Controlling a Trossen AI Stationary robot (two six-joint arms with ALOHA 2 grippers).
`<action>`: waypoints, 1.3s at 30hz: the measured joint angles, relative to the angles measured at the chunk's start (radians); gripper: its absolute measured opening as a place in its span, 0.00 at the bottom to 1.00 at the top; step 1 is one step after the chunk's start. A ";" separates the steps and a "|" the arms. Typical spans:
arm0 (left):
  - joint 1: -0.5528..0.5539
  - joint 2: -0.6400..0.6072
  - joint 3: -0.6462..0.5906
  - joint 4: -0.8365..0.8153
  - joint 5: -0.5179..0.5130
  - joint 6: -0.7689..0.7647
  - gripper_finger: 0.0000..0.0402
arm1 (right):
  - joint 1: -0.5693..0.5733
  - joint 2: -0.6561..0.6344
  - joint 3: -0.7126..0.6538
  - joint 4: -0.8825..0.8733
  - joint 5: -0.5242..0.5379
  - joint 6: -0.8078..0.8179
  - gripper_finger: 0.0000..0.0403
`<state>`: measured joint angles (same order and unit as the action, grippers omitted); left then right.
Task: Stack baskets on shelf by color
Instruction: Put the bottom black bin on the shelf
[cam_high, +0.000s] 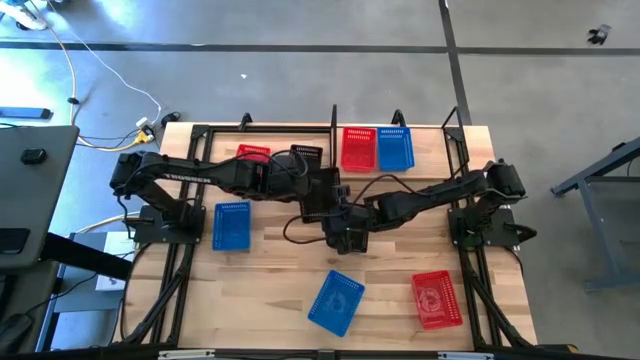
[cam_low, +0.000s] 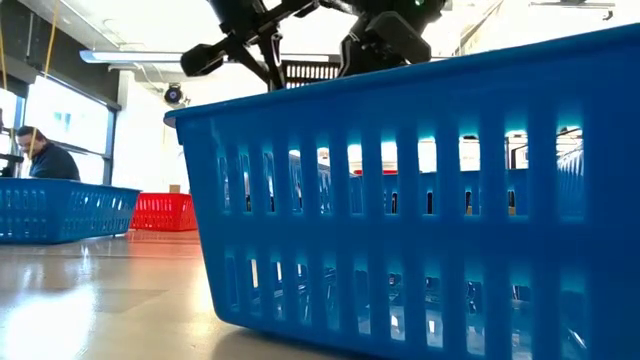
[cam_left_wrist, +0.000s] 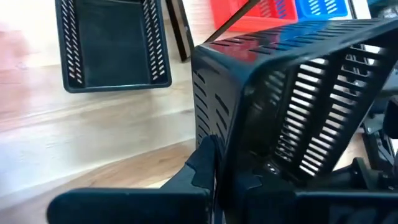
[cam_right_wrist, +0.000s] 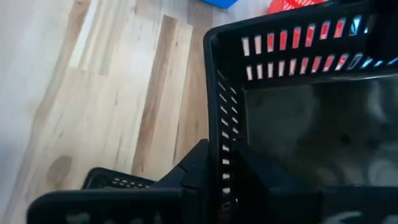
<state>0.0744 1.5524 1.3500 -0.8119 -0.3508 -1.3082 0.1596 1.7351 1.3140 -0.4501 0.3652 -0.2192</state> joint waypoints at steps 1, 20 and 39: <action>0.005 0.000 0.000 0.001 0.011 0.005 0.00 | 0.000 0.000 0.000 -0.003 0.006 0.000 0.12; 0.011 0.000 0.000 0.000 0.041 0.092 0.00 | 0.016 0.000 0.000 -0.054 0.079 0.034 0.00; 0.035 -0.001 0.000 0.003 0.064 0.360 0.33 | 0.028 0.000 0.165 -0.303 0.069 0.220 0.00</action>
<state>0.1091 1.5516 1.3502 -0.8085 -0.2870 -0.9479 0.1879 1.7355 1.4794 -0.7526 0.4339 0.0012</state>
